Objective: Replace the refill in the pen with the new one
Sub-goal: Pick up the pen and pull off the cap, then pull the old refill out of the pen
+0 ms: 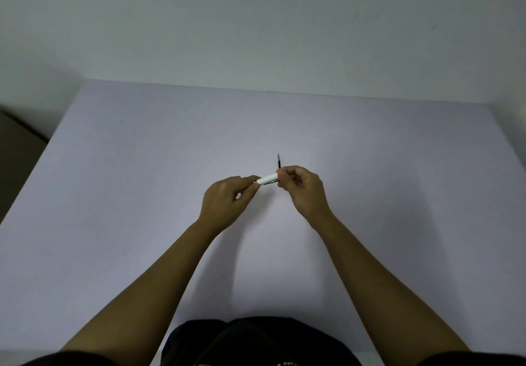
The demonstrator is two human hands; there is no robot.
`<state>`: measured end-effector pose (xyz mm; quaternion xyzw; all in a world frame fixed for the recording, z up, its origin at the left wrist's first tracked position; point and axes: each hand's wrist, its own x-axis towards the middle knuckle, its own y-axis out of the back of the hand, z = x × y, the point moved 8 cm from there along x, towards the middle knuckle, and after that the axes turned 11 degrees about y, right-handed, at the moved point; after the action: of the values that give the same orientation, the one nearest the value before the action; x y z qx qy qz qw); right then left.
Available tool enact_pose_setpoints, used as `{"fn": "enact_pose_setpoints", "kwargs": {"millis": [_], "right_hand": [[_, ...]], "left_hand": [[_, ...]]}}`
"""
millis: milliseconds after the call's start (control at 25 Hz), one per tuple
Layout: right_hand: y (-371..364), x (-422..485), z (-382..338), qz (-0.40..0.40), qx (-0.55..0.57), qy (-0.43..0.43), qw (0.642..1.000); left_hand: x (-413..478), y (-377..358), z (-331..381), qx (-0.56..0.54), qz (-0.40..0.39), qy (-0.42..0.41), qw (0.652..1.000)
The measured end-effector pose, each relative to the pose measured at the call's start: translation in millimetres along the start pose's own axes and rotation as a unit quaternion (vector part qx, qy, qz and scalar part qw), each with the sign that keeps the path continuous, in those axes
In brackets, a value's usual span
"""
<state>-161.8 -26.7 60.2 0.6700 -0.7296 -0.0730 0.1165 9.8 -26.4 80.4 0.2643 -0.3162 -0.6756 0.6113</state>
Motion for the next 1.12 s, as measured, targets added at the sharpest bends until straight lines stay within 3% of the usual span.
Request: {"fn": "enact_pose_setpoints", "kwargs": {"millis": [280, 400, 520, 680, 1120], "right_hand": [[-3, -1, 9, 0.007, 0.035, -0.025, 0.999], [13, -1, 32, 0.068, 0.08, -0.072, 0.992], [33, -1, 70, 0.088, -0.038, -0.143, 0.985], [25, -7, 113, 0.011, -0.144, -0.225, 0.964], [10, -1, 135, -0.023, -0.23, -0.21, 0.95]], "left_hand": [[1, 4, -13, 0.024, 0.038, 0.028, 0.999], [1, -3, -29, 0.004, 0.013, 0.047, 0.999], [-3, -10, -44, -0.018, -0.007, 0.056, 0.998], [-2, -21, -49, -0.006, -0.025, 0.073, 0.997], [7, -33, -57, -0.047, -0.06, 0.121, 0.99]]}}
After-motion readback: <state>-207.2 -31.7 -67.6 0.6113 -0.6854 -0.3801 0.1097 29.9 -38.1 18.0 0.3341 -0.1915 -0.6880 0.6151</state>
